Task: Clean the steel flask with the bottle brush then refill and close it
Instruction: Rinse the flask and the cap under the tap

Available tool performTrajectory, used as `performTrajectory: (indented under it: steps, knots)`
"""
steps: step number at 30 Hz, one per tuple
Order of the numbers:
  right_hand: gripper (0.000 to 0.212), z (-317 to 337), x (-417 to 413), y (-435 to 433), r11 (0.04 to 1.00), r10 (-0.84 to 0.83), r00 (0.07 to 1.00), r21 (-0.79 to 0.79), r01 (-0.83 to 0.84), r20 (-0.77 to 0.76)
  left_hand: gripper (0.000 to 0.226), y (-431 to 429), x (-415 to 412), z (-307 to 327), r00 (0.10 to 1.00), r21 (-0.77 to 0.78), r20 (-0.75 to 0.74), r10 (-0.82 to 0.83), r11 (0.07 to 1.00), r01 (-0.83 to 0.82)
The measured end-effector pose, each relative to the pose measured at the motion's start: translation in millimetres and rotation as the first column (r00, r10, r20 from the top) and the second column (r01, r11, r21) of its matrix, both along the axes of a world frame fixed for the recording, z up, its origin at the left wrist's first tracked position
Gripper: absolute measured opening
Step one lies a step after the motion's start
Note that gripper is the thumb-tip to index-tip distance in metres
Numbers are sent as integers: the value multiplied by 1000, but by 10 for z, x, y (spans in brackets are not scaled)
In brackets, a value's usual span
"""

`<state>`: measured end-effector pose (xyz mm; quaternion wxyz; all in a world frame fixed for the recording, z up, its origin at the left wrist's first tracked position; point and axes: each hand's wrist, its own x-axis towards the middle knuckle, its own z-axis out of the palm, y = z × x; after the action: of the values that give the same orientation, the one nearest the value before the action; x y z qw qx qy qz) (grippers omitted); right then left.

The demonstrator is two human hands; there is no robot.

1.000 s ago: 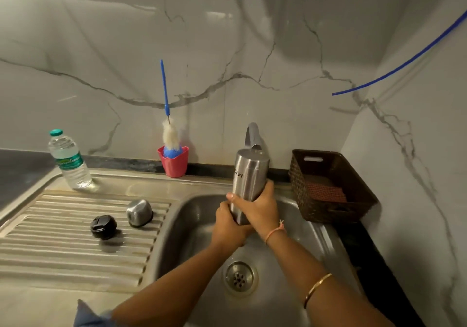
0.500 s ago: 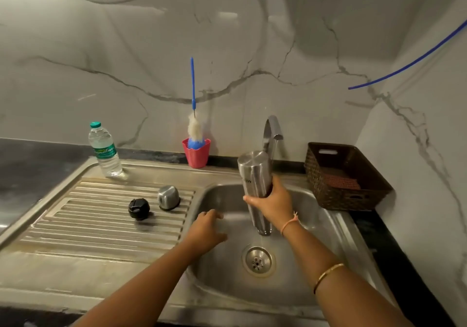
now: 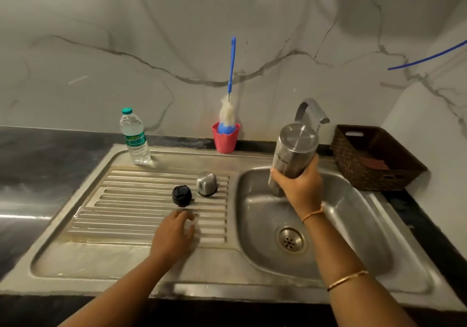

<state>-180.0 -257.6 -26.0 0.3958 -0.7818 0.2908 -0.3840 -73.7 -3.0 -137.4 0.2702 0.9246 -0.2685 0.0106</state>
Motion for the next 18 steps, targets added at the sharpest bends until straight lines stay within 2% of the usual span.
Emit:
performTrajectory:
  steps: [4,7,9,10,11,14,15,18]
  knots:
    - [68,-69,113,140,998,18,985,64,-7,-171,31,383,180,-69,998,14,-19,61,998,-61]
    - [65,36,157,350,996,-42,999,81,41,15,29,600,307,-92,998,-27,-28,49,998,-50]
    - [66,112,172,459,996,-68,979,74,55,194,26,711,402,-99,999,-49,-34,39,998,-40]
    - [67,108,191,476,997,-67,969,57,55,237,24,758,440,-94,999,-62,-33,33,997,-35]
    - [66,100,211,500,998,-49,975,43,40,217,23,802,480,-85,999,-75,-30,31,997,-33]
    - [63,-102,254,552,993,24,995,117,-13,-97,23,861,555,-48,998,-101,-52,26,994,-31]
    - [62,-200,255,567,992,25,990,127,-7,-138,24,864,556,-28,998,-126,-62,4,992,-12]
    - [65,-222,303,698,984,93,990,162,-75,-103,26,822,560,108,996,-207,-48,-73,976,61]
